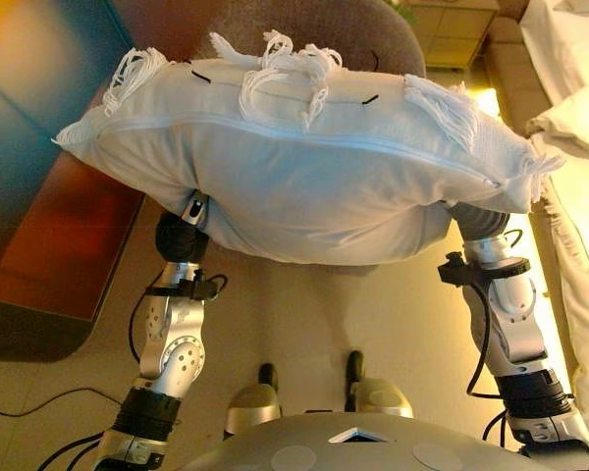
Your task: Pick up the cushion and take it to the sofa
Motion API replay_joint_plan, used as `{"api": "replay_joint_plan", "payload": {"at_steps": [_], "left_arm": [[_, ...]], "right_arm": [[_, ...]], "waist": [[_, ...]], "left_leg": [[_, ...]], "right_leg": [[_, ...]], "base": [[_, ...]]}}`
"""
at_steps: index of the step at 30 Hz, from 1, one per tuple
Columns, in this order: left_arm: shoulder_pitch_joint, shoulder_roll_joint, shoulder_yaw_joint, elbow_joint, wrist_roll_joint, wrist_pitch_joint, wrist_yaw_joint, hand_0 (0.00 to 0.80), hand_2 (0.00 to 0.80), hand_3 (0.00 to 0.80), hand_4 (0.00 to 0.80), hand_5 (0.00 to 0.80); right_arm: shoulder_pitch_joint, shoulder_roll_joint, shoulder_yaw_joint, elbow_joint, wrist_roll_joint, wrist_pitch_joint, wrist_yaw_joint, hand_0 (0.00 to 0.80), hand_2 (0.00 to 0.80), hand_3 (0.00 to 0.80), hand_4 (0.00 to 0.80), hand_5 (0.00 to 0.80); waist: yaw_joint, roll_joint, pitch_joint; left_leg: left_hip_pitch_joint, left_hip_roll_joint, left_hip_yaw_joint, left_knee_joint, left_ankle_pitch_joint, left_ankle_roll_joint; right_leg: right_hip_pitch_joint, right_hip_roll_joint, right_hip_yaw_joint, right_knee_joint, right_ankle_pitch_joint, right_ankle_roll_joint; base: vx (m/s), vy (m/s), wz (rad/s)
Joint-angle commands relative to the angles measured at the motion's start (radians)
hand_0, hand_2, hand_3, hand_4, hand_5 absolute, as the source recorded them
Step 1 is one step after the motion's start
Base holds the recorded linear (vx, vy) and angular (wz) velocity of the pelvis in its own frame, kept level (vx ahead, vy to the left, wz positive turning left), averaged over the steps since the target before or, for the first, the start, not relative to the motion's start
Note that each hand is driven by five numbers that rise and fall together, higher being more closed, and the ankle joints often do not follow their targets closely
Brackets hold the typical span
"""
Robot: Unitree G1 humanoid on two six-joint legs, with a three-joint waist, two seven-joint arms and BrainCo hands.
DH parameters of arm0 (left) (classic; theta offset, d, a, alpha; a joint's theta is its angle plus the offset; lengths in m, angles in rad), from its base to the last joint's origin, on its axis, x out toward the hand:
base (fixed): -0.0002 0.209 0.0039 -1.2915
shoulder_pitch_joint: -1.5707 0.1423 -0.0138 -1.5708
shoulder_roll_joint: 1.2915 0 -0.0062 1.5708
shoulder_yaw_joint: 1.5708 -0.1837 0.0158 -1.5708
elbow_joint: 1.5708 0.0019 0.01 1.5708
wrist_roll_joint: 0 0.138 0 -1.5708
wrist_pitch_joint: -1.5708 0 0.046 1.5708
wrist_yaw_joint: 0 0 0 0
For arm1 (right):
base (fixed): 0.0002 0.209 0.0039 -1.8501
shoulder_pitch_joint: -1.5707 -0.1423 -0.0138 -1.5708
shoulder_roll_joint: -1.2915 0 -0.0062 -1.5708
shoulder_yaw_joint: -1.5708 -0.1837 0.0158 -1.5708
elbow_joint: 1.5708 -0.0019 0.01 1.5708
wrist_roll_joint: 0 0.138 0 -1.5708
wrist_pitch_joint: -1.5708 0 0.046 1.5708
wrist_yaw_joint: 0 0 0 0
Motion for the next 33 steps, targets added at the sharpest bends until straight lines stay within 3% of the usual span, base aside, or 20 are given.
{"api": "replay_joint_plan", "payload": {"at_steps": [1,3,6,9,11,13,18,22,25,28,29,30,31,33], "left_arm": [[-0.096,0.02,-0.07,-0.165,0.05,-0.043,-0.087,0.8,0.8,0.8,0.8,0.8],[-0.08,0.021,-0.055,-0.174,0.042,-0.055,-0.095,0.8,0.8,0.8,0.8,0.8],[-0.061,0.018,-0.038,-0.168,0.057,-0.089,-0.098,0.8,0.8,0.8,0.8,0.8],[-0.051,0.014,-0.021,-0.164,0.061,-0.1,-0.098,0.8,0.8,0.8,0.8,0.8],[-0.046,0.014,-0.017,-0.168,0.062,-0.112,-0.093,0.8,0.8,0.8,0.8,0.8],[-0.058,0.012,-0.025,-0.169,0.054,-0.114,-0.084,0.8,0.8,0.8,0.8,0.8],[-0.082,0.013,-0.066,-0.161,0.068,-0.129,-0.049,0.8,0.8,0.8,0.8,0.8],[-0.059,0.002,-0.074,-0.161,0.068,-0.127,-0.039,0.8,0.8,0.8,0.8,0.8],[-0.043,-0.003,-0.078,-0.168,0.076,-0.135,-0.03,0.8,0.8,0.8,0.8,0.8],[-0.039,-0.005,-0.077,-0.161,0.073,-0.142,-0.028,0.8,0.8,0.8,0.8,0.8],[-0.041,-0.004,-0.074,-0.161,0.071,-0.139,-0.031,0.8,0.8,0.8,0.8,0.8],[-0.045,-0.001,-0.077,-0.159,0.07,-0.141,-0.028,0.8,0.8,0.8,0.8,0.8],[-0.052,0.005,-0.075,-0.159,0.067,-0.134,-0.025,0.8,0.8,0.8,0.8,0.8],[-0.055,0.017,-0.06,-0.16,0.053,-0.11,-0.025,0.8,0.8,0.8,0.8,0.8]], "right_arm": [[-0.048,-0.018,0.055,-0.13,-0.002,-0.057,-0.007,0.8,0.8,0.8,0.8,0.8],[-0.047,-0.027,0.057,-0.137,0.013,-0.067,0.007,0.8,0.8,0.8,0.8,0.8],[-0.043,-0.027,0.074,-0.122,0.014,-0.097,0.032,0.8,0.8,0.8,0.8,0.8],[-0.046,-0.023,0.086,-0.113,0.019,-0.107,0.043,0.8,0.8,0.8,0.8,0.8],[-0.055,-0.016,0.1,-0.116,0.004,-0.108,0.042,0.8,0.8,0.8,0.8,0.8],[-0.077,-0.014,0.12,-0.115,-0.026,-0.102,0.009,0.8,0.8,0.8,0.8,0.8],[-0.084,-0.026,0.135,-0.112,-0.036,-0.091,-0.02,0.8,0.8,0.8,0.8,0.8],[-0.068,-0.019,0.152,-0.106,-0.035,-0.084,-0.018,0.8,0.8,0.8,0.8,0.8],[-0.055,-0.025,0.149,-0.111,-0.015,-0.08,0.003,0.8,0.8,0.8,0.8,0.8],[-0.036,-0.033,0.136,-0.11,0.016,-0.087,0.031,0.8,0.8,0.8,0.8,0.8],[-0.03,-0.036,0.129,-0.111,0.022,-0.089,0.034,0.8,0.8,0.8,0.8,0.8],[-0.032,-0.044,0.131,-0.111,0.024,-0.092,0.025,0.8,0.8,0.8,0.8,0.8],[-0.032,-0.042,0.131,-0.106,0.015,-0.096,0.015,0.8,0.8,0.8,0.8,0.8],[-0.033,-0.034,0.123,-0.098,0.025,-0.095,0.005,0.8,0.8,0.8,0.8,0.8]], "waist": [[0.009,-0.037,-0.052],[0.006,-0.056,-0.034],[0.006,-0.079,0.017],[0.017,-0.076,0.056],[0.037,-0.061,0.075],[0.057,-0.042,0.092],[0.087,0.001,0.087],[0.113,0.019,0.086],[0.116,0.023,0.094],[0.112,0.025,0.102],[0.111,0.025,0.106],[0.111,0.016,0.104],[0.112,0.011,0.095],[0.121,-0.004,0.078]], "left_leg": [[-0.022,-0.001,-0.01,0.076,-0.098,0.012],[-0.062,0.007,0.008,0.228,-0.134,0.009],[-0.17,0.039,0.013,0.487,-0.113,0.025],[-0.222,0.014,-0.011,0.569,-0.109,0.043],[-0.256,-0.038,-0.048,0.521,-0.071,0.042],[-0.275,-0.059,-0.059,0.436,-0.028,0.034],[-0.297,-0.056,-0.099,0.182,0.113,0.003],[-0.306,-0.019,-0.158,0.016,0.206,-0.034],[-0.336,0.013,-0.177,-0.001,0.212,-0.047],[-0.342,0.04,-0.16,0.002,0.212,-0.052],[-0.346,0.046,-0.145,0.02,0.209,-0.052],[-0.341,0.039,-0.122,0.03,0.146,-0.036],[-0.34,0.035,-0.09,0.043,0.129,-0.033],[-0.352,0.013,-0.08,0.103,0.123,-0.015]], "right_leg": [[0.081,0.029,-0.026,0.051,-0.163,-0.017],[0.066,0.019,-0.021,0.08,-0.166,-0.031],[0.052,0.018,-0.001,0.13,-0.169,-0.063],[0.064,0.035,0.029,0.157,-0.178,-0.07],[0.076,0.058,0.054,0.171,-0.197,-0.07],[0.098,0.083,0.074,0.171,-0.218,-0.072],[0.163,0.141,0.109,0.206,-0.293,-0.077],[0.216,0.172,0.147,0.271,-0.375,-0.096],[0.223,0.176,0.155,0.341,-0.433,-0.104],[0.219,0.162,0.142,0.421,-0.488,-0.099],[0.22,0.153,0.133,0.447,-0.506,-0.093],[0.214,0.13,0.121,0.471,-0.502,-0.081],[0.22,0.104,0.101,0.498,-0.498,-0.064],[0.24,0.063,0.087,0.543,-0.457,-0.03]], "base": [[-0.043,-0.117,-0.02],[-0.062,-0.149,-0.04],[-0.049,-0.187,-0.17],[0.044,-0.076,-0.45],[0.096,-0.011,-0.63],[0.14,-0.003,-0.95],[0.337,0.017,0.07],[0.518,0.04,0.06],[0.509,0.116,-0.32],[0.56,0.181,-0.46],[0.568,0.206,-0.6],[0.61,0.243,-0.49],[0.585,0.241,-0.27],[0.626,0.212,-0.1]]}}
